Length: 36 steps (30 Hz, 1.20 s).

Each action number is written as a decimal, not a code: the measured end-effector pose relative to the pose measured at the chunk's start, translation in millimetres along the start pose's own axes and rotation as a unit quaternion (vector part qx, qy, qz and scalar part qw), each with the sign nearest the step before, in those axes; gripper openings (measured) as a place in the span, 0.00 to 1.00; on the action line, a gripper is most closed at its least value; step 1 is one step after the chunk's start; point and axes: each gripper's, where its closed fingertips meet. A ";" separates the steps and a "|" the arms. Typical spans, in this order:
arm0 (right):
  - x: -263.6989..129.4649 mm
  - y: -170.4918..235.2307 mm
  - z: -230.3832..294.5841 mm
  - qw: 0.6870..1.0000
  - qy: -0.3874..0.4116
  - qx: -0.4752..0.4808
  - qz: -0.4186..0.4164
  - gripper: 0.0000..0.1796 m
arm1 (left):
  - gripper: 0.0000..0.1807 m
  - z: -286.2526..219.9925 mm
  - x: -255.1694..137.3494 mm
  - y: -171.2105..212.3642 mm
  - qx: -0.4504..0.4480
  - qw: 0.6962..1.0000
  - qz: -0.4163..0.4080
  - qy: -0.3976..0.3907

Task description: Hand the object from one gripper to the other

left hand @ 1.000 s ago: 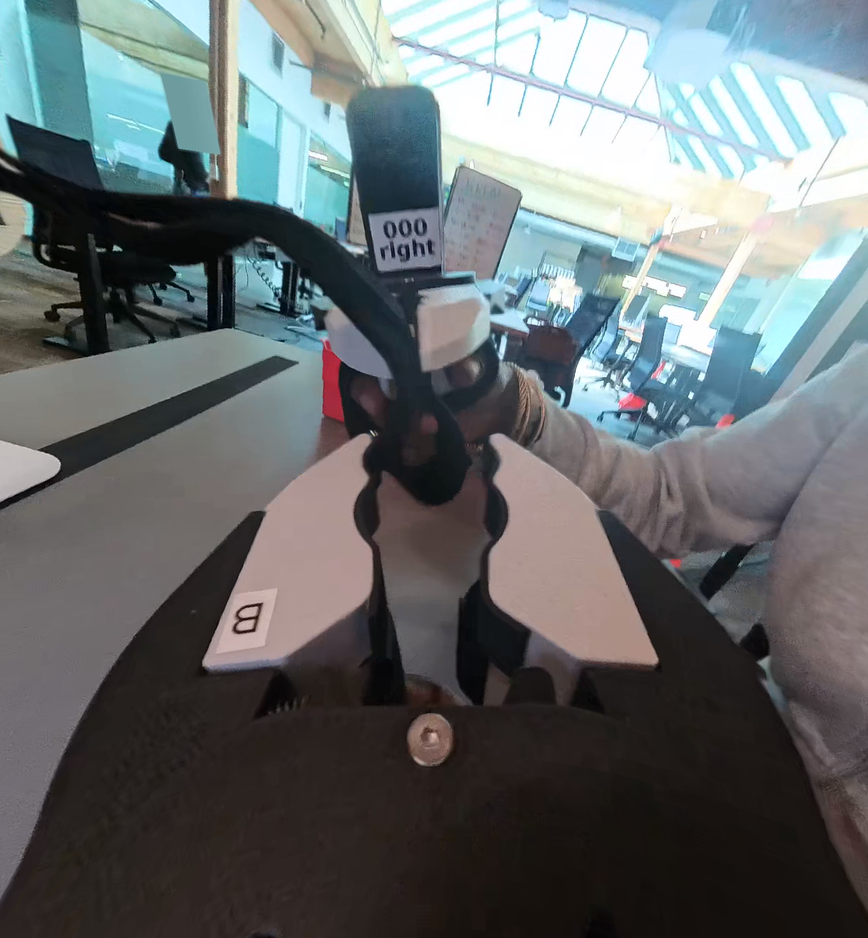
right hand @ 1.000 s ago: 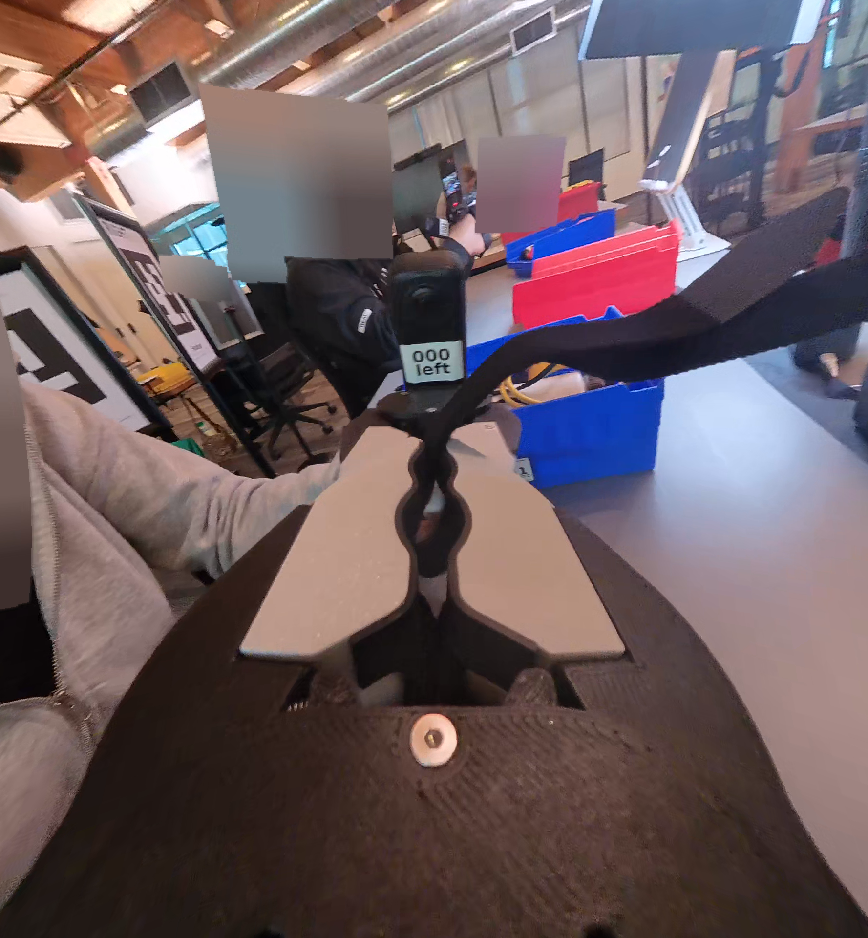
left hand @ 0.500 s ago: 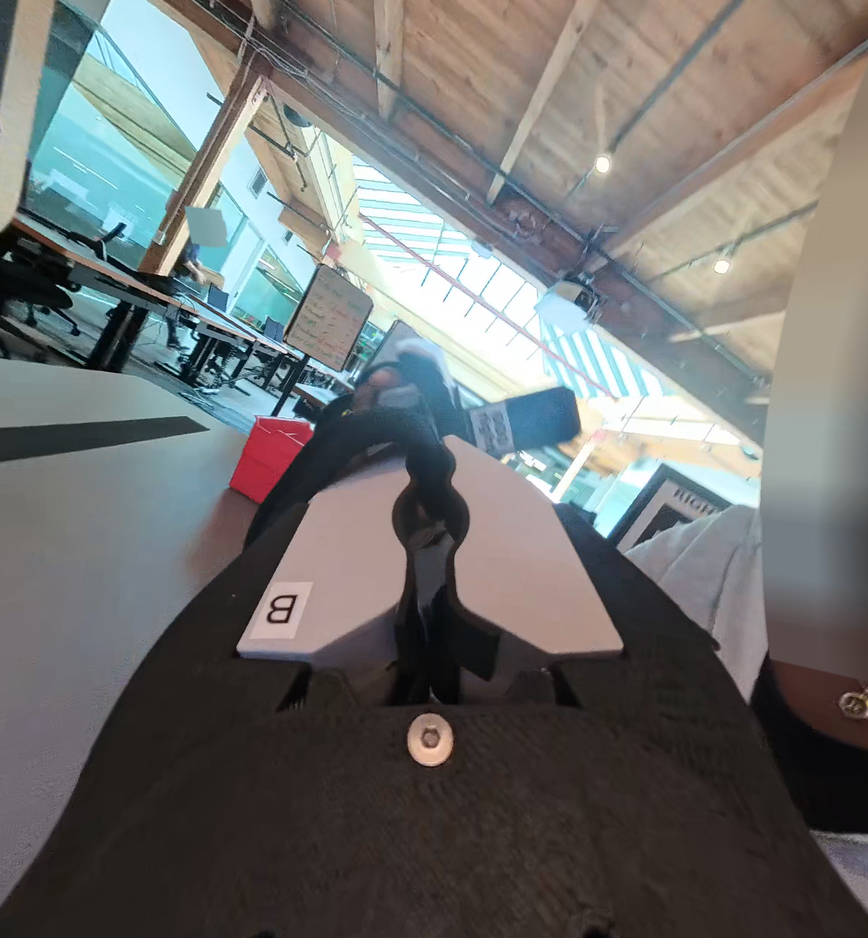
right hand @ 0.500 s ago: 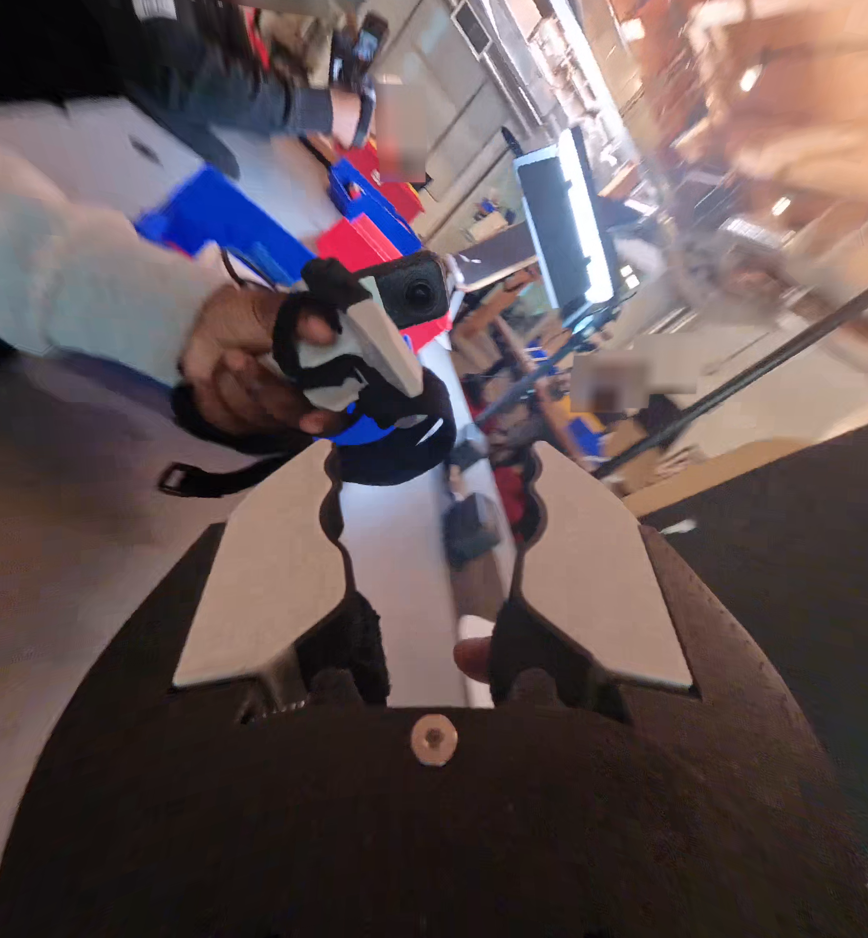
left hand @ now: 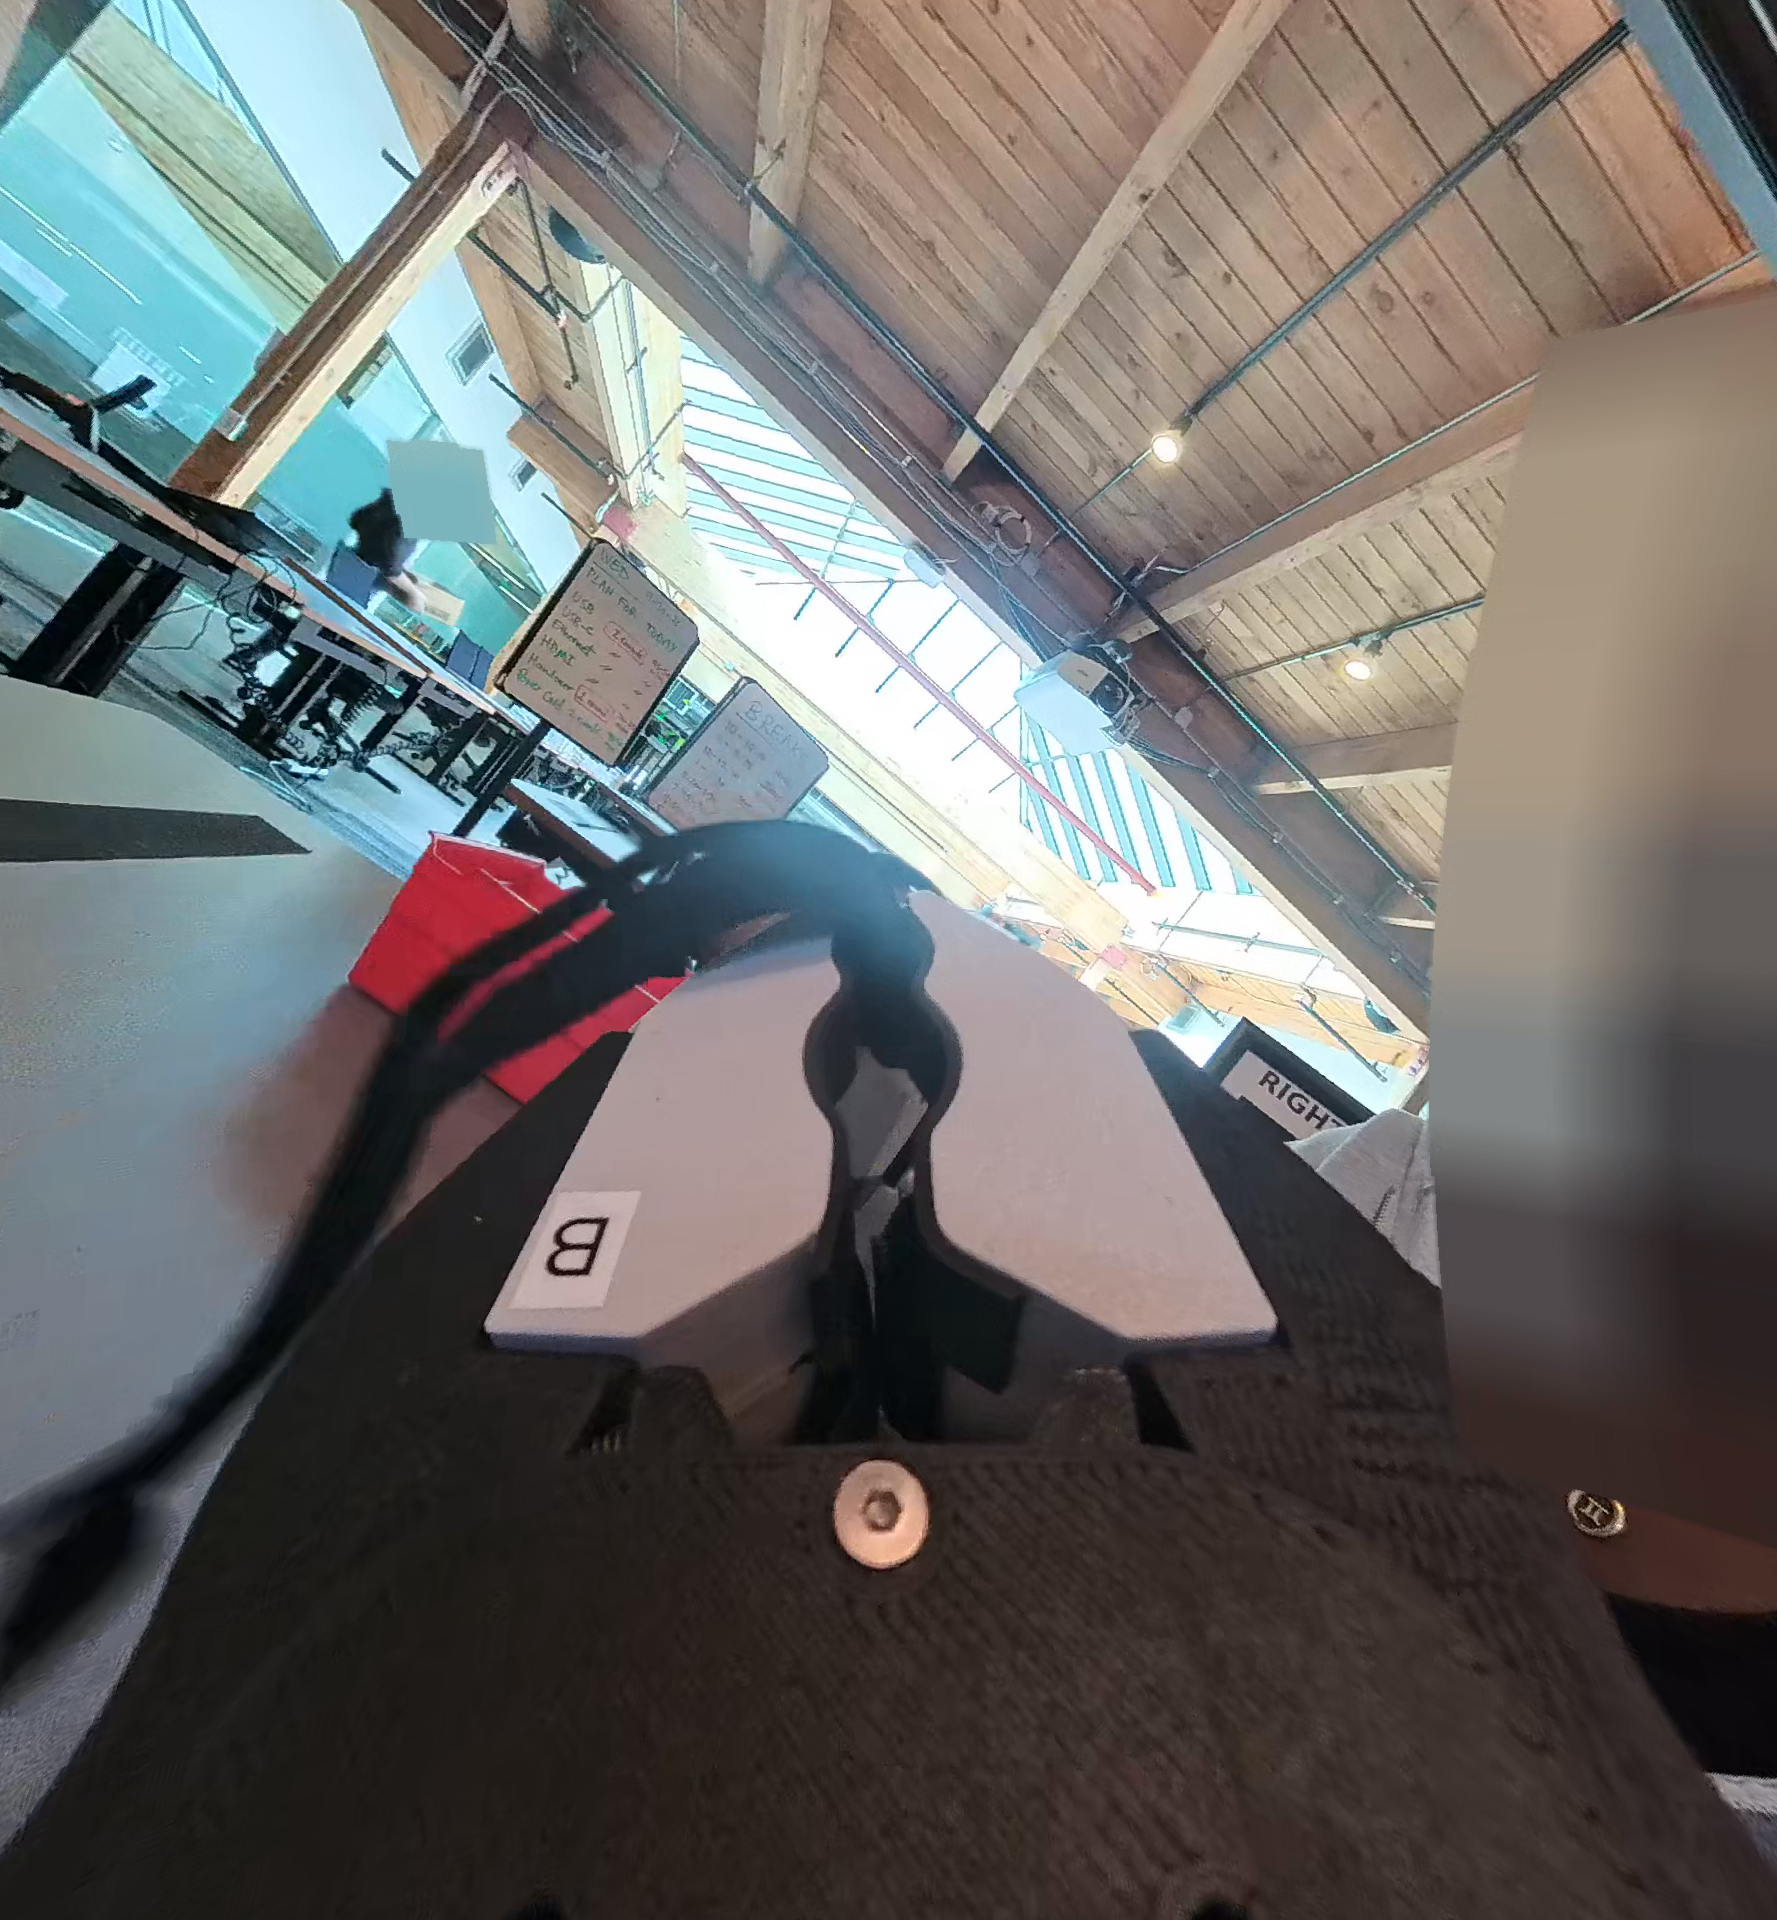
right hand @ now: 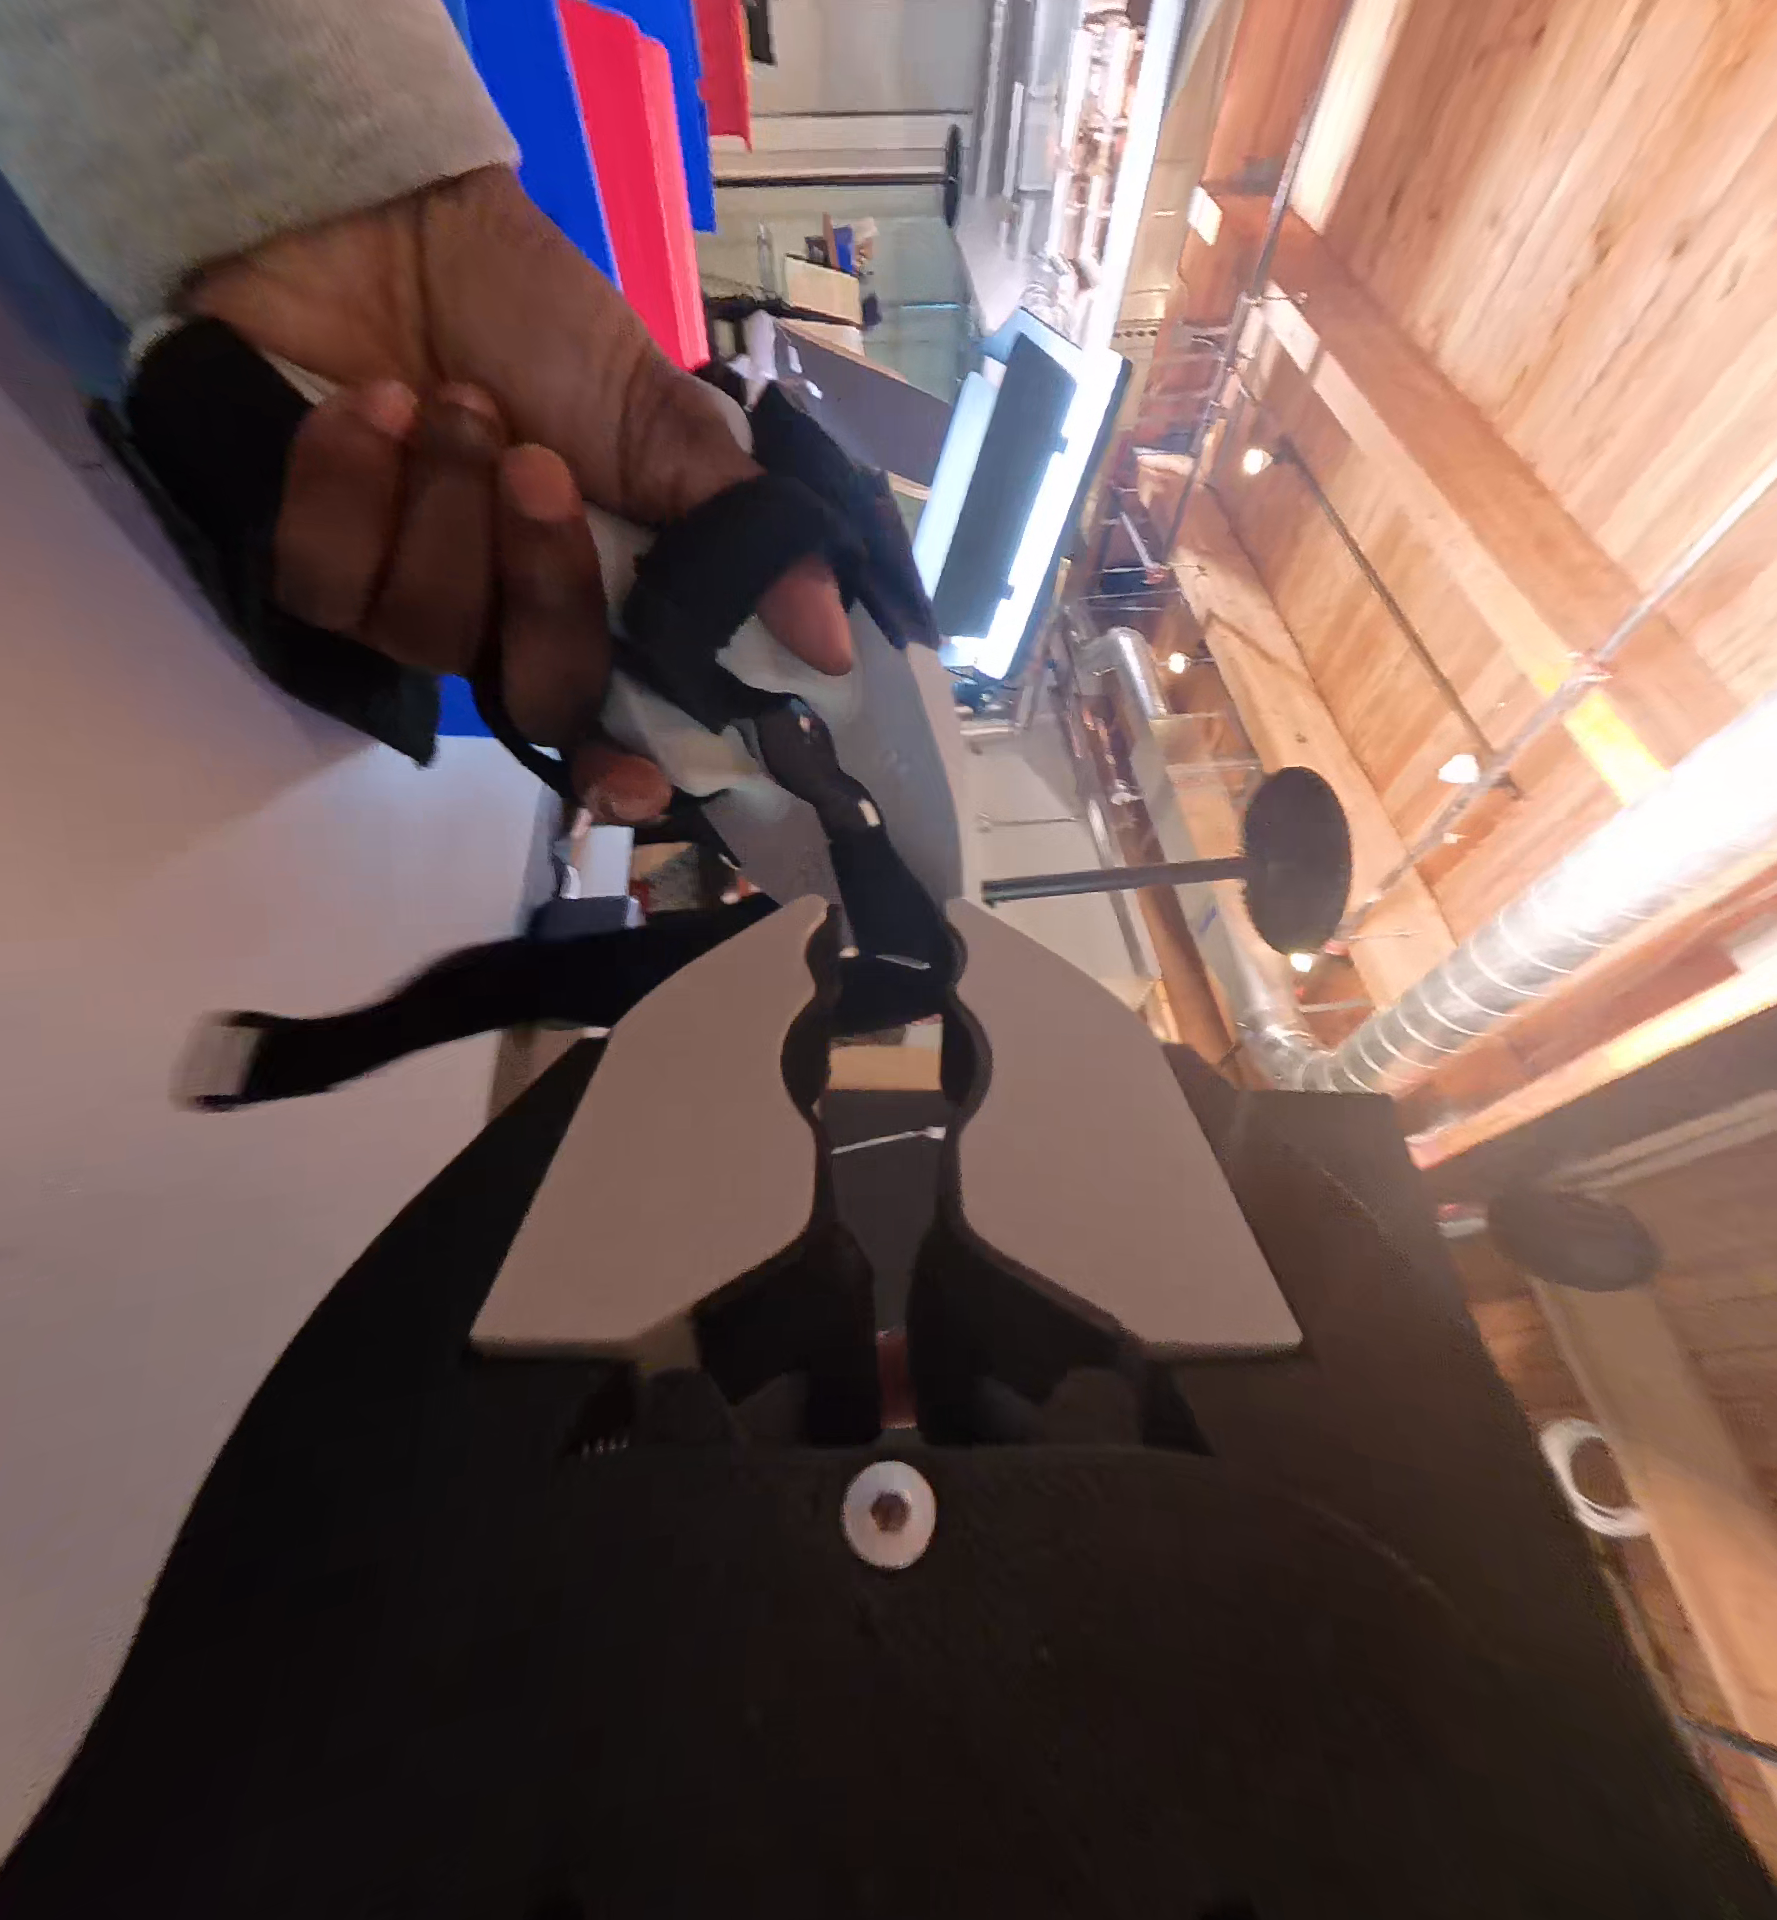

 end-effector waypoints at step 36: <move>-6.7 7.9 -4.8 0.702 -0.249 0.665 0.051 0.26 | 0.02 -7.7 -2.6 -7.3 0.329 0.936 0.082 -0.091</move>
Point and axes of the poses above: each gripper's, where its closed fingertips meet, x out along the fingers, y out of its underside, z = x × y across the jaws, and after that the axes turned 14 degrees about y, right-handed
